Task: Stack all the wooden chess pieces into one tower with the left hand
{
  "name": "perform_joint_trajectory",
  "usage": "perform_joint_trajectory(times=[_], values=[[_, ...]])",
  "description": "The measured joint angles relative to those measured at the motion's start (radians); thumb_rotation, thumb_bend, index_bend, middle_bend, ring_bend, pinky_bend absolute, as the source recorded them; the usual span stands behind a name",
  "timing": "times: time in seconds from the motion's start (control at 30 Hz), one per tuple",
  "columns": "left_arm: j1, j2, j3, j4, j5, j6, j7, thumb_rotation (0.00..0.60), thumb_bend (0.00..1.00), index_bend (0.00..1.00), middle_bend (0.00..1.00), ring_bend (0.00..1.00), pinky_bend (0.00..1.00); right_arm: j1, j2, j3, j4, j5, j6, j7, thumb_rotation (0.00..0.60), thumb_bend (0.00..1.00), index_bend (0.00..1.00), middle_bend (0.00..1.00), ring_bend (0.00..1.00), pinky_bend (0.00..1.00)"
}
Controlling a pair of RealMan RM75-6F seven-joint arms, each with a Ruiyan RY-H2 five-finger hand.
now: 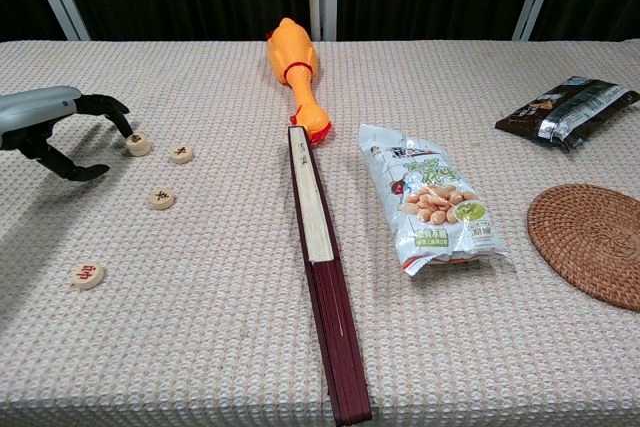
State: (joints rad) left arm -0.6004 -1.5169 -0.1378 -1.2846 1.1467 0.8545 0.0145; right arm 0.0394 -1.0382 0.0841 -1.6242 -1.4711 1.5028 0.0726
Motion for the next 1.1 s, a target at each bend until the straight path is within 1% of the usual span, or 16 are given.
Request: perform_joint_trajectory(times=[0.2,0.3,0.37,0.53,0.73,0.97,1.1], values=[[0.0,0.002,-0.002,-0.006,-0.001,0.007,0.005,0.6,0.37,0.28,0.04,0.0,0.0,-0.001,0.0,0.0,-0.001,0.0,0.002,0.0,0.6,0.25,0.0,0.0,0.0,0.0],[0.001,0.0,-0.006,-0.005,0.001,0.019,0.003,0.6,0.36,0.23,0.04,0.0,0.0,-0.003,0.0,0.002,-0.001,0.002,0.006,0.002,0.6,0.25,0.0,0.0,0.0,0.0],[0.003,-0.004,-0.011,-0.005,0.008,0.037,-0.005,0.6,0.34,0.2,0.04,0.0,0.0,-0.003,-0.001,0.003,0.001,0.004,0.005,0.003,0.6,0.25,0.0,0.0,0.0,0.0],[-0.004,-0.014,-0.013,-0.016,0.055,0.059,-0.015,0.6,0.3,0.21,0.04,0.0,0.0,0.0,-0.002,0.002,0.0,0.004,0.0,-0.001,0.6,0.25,0.0,0.0,0.0,0.0],[-0.042,-0.042,-0.021,-0.021,0.07,0.045,0.015,0.6,0.3,0.26,0.04,0.0,0.0,-0.002,0.001,0.004,0.001,0.006,0.003,0.007,0.6,0.25,0.0,0.0,0.0,0.0],[-0.07,-0.103,-0.023,0.029,0.061,0.03,0.048,0.6,0.3,0.34,0.04,0.0,0.0,-0.002,0.006,0.006,0.006,0.01,0.0,0.024,0.6,0.25,0.0,0.0,0.0,0.0],[-0.077,-0.123,-0.02,0.054,0.059,0.024,0.05,0.6,0.3,0.36,0.04,0.0,0.0,-0.003,0.009,0.007,0.007,0.01,0.002,0.033,0.6,0.25,0.0,0.0,0.0,0.0]])
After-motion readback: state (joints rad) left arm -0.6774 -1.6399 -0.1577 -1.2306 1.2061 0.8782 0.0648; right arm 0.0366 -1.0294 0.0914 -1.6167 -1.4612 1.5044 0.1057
